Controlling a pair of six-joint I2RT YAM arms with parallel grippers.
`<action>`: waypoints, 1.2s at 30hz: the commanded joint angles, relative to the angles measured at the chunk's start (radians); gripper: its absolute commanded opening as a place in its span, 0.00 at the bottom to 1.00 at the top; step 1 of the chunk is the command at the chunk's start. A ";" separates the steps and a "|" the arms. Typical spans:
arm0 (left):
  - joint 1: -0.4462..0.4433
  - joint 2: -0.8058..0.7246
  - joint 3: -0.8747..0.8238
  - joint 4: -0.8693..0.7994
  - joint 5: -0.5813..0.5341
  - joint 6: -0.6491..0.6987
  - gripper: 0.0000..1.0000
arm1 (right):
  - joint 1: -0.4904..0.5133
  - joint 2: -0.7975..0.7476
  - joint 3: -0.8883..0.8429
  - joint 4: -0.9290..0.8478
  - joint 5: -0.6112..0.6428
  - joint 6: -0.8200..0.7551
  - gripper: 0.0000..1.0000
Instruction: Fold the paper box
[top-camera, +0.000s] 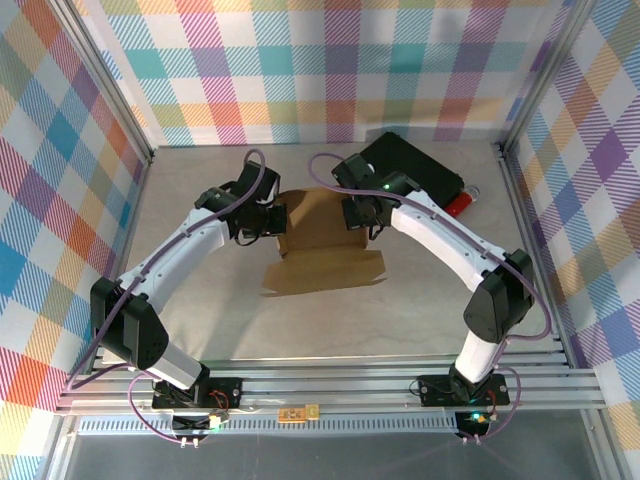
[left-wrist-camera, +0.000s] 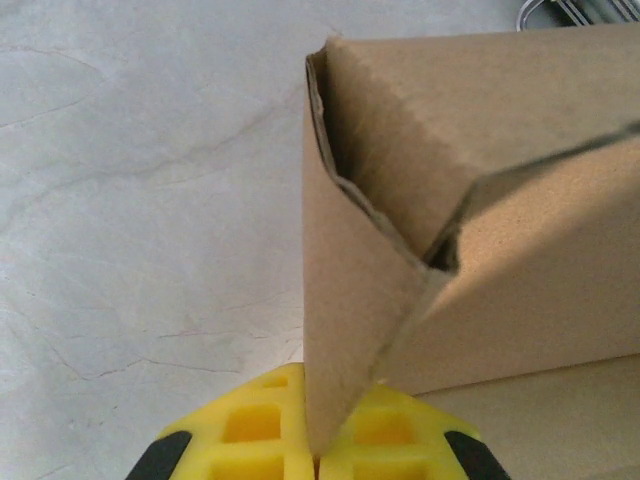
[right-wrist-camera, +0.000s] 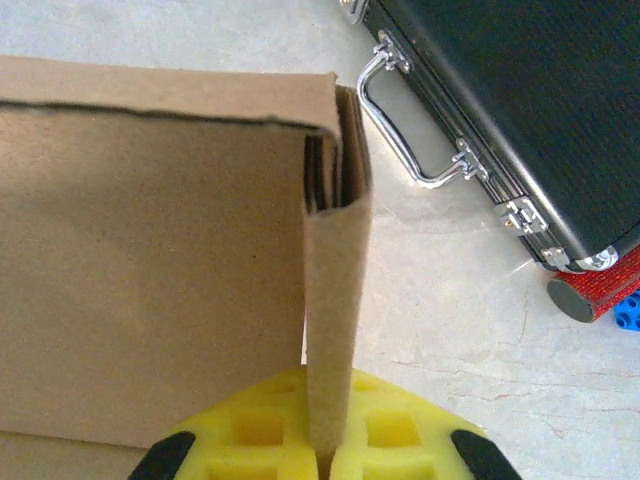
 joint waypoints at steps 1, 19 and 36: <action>0.008 0.007 -0.042 0.029 -0.110 -0.013 0.00 | 0.003 0.008 -0.002 -0.108 0.011 0.011 0.00; -0.003 0.088 -0.291 0.261 -0.105 -0.052 0.00 | 0.025 0.120 -0.077 0.003 0.000 -0.013 0.00; 0.037 0.145 -0.404 0.466 0.006 -0.086 0.17 | 0.024 0.145 -0.118 0.086 -0.029 -0.061 0.00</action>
